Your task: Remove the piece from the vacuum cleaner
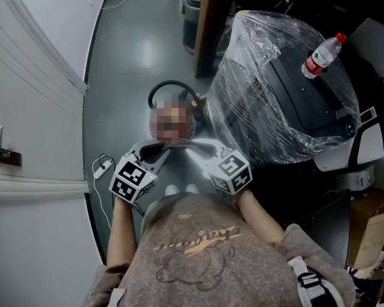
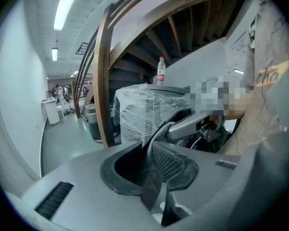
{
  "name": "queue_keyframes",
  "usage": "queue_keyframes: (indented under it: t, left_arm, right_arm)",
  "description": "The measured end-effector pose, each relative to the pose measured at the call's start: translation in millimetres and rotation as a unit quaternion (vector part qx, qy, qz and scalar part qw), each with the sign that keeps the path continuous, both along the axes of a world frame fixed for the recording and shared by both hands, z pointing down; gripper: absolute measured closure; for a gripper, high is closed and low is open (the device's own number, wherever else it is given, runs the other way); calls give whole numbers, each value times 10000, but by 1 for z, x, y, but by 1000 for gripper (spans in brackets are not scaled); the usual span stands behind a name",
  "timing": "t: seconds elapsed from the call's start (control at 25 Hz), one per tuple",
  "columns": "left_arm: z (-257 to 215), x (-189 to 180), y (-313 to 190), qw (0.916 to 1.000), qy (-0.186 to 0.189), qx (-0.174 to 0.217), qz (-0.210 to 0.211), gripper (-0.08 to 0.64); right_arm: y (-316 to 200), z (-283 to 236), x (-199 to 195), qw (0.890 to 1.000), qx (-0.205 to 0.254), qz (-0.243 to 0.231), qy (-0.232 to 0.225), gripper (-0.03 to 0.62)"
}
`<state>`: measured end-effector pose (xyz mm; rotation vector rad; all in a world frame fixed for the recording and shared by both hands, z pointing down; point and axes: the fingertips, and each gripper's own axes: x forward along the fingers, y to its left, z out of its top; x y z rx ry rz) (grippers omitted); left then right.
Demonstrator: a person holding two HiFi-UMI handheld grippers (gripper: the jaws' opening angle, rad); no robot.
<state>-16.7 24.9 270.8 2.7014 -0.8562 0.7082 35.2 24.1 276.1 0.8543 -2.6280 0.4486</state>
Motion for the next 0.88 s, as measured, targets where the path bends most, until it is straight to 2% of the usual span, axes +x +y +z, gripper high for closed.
queue_keyframes:
  t: [0.88]
  left_arm:
    - [1, 1, 13, 9999, -48, 1, -99, 492]
  right_arm:
    - [15, 2, 1, 9997, -178, 49, -162, 534]
